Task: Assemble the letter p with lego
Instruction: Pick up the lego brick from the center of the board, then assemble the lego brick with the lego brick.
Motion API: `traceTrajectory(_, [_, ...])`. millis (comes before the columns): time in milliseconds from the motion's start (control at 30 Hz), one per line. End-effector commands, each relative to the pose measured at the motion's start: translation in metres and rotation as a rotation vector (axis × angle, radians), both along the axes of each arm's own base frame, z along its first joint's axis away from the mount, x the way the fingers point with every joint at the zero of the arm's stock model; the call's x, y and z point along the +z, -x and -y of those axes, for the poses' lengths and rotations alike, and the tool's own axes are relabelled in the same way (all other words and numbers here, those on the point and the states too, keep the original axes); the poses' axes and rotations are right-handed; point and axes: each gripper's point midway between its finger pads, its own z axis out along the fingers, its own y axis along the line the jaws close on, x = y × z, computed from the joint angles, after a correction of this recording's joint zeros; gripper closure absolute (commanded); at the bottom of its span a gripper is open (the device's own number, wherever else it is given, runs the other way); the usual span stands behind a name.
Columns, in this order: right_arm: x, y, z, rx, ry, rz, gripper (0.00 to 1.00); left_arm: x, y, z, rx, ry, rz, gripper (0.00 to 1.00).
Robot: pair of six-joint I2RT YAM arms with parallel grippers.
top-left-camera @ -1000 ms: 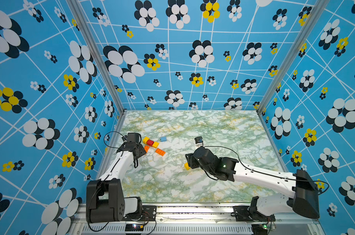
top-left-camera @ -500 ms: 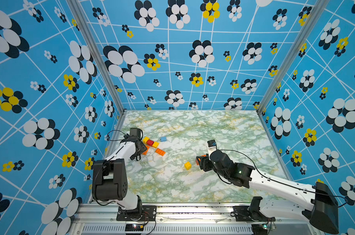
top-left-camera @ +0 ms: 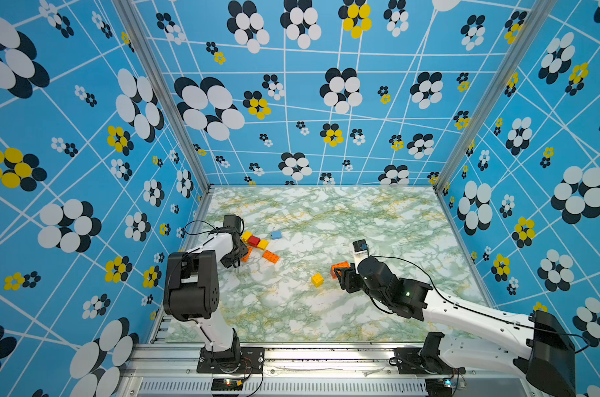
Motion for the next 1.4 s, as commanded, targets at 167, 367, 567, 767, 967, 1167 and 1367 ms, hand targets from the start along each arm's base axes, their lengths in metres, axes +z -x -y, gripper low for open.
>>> traceTrajectory(167, [-0.003,0.002,-0.003,0.021,0.003,-0.026,0.34,0.007,-0.007,-0.009,-0.002,-0.03,0.026,0.6])
traceTrajectory(367, [-0.014,0.016,0.003,0.046,0.025,-0.103,0.34,0.018,-0.007,-0.001,-0.064,-0.012,0.09,0.69])
traceTrajectory(567, [-0.021,0.025,0.006,0.018,-0.022,-0.177,0.34,0.047,0.001,0.029,-0.196,0.034,0.196,0.76])
traceTrajectory(767, [-0.021,0.022,-0.005,-0.023,-0.113,-0.223,0.34,0.111,0.015,0.109,-0.533,0.016,0.387,0.77])
traceTrajectory(967, [-0.004,0.014,-0.021,-0.059,-0.233,-0.248,0.34,0.139,0.059,0.232,-1.026,0.219,0.548,0.76])
traceTrajectory(1167, [0.024,0.021,-0.03,-0.022,-0.344,-0.268,0.35,0.134,0.111,0.301,-1.364,0.228,0.634,0.76])
traceTrajectory(1367, [0.031,0.034,-0.042,0.057,-0.377,-0.319,0.37,0.133,0.136,0.332,-1.528,0.252,0.745,0.76])
